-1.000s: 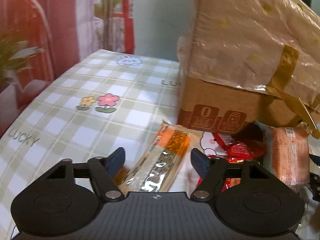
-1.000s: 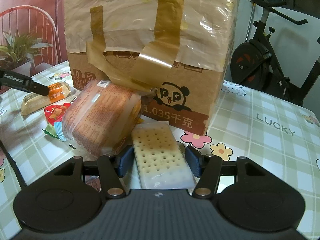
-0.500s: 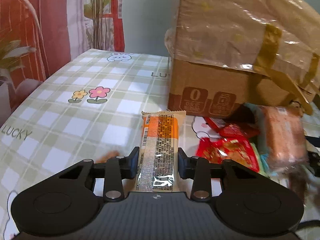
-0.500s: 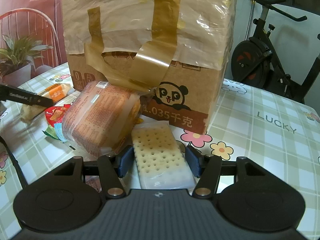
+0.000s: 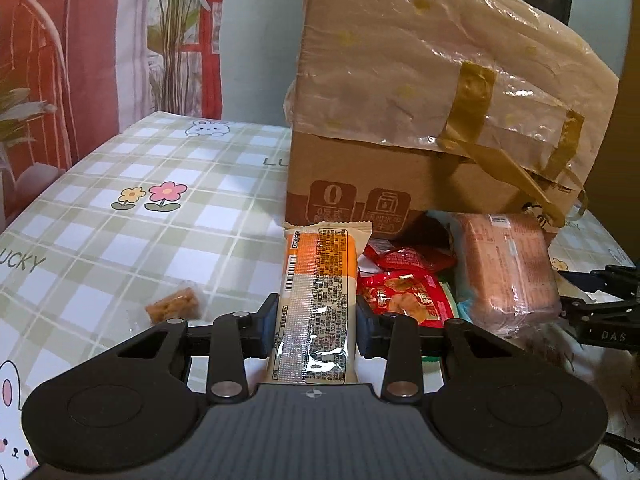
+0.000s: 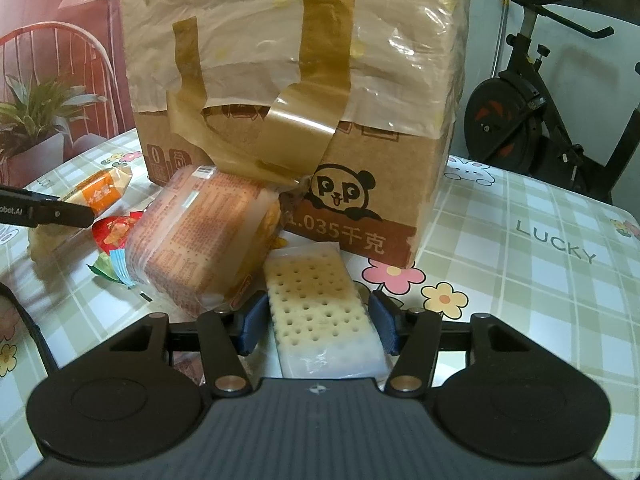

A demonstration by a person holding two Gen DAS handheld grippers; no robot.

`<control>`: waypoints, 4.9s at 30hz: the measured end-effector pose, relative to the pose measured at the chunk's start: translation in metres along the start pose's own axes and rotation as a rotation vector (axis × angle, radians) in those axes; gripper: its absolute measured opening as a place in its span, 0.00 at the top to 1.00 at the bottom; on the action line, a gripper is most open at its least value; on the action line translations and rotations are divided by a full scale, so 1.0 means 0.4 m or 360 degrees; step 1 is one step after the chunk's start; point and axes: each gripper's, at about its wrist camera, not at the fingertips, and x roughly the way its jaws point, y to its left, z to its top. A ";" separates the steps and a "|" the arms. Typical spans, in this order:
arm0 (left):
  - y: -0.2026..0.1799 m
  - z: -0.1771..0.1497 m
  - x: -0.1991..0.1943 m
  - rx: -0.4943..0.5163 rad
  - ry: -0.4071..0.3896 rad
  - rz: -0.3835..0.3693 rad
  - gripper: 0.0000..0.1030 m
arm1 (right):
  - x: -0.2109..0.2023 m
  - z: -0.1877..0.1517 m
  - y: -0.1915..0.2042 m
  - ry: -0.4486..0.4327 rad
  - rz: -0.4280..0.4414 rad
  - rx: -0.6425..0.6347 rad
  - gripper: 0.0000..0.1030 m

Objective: Organize snacks
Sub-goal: 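Grasp the orange-wrapped bar with the left gripper while the right gripper grasps the cracker pack, then carry the bar and cracker pack over the box and release both, then move both tools back from the box toward the small sachets, then grasp the small clear sachet with the left gripper while the right gripper grasps the red sachet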

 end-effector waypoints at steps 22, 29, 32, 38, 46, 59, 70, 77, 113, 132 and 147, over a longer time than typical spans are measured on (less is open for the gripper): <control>0.001 0.029 -0.087 -0.0041 -0.0234 0.0012 0.61 | -0.168 0.054 0.070 -0.0232 -0.0017 -0.0028 0.52; 0.006 0.065 -0.127 -0.0085 -0.0320 0.0032 0.61 | -0.235 0.115 0.111 -0.0422 0.0091 -0.0111 0.52; 0.007 0.091 -0.156 -0.0101 -0.0394 0.0037 0.61 | -0.270 0.151 0.129 -0.0514 0.0115 -0.0160 0.52; -0.007 0.179 -0.207 -0.0077 -0.0551 0.0012 0.61 | -0.326 0.241 0.138 -0.0684 0.0189 -0.0170 0.52; -0.081 0.360 -0.203 0.0024 -0.0676 -0.0076 0.61 | -0.292 0.457 0.055 -0.0717 0.0102 -0.0054 0.52; -0.165 0.519 -0.007 0.0180 -0.0460 -0.0103 0.51 | -0.106 0.550 -0.078 -0.0388 -0.0171 0.0275 0.50; -0.099 0.490 -0.065 0.0180 -0.0413 -0.0100 0.26 | -0.211 0.499 -0.090 -0.0494 -0.0073 0.0341 0.44; 0.008 0.423 -0.171 0.0079 -0.0383 -0.0098 0.26 | -0.313 0.442 -0.029 -0.0656 0.0028 0.0219 0.44; 0.183 0.031 -0.040 -0.0043 0.0050 0.0094 0.34 | -0.071 0.012 0.166 0.0307 0.0025 0.0408 0.32; 0.189 0.019 -0.013 -0.0032 0.0120 0.0076 0.34 | -0.044 0.003 0.176 0.0270 -0.0110 0.0088 0.29; 0.184 0.009 0.031 0.0204 0.0123 0.0038 0.34 | -0.056 -0.013 0.117 0.0221 -0.0149 0.0130 0.29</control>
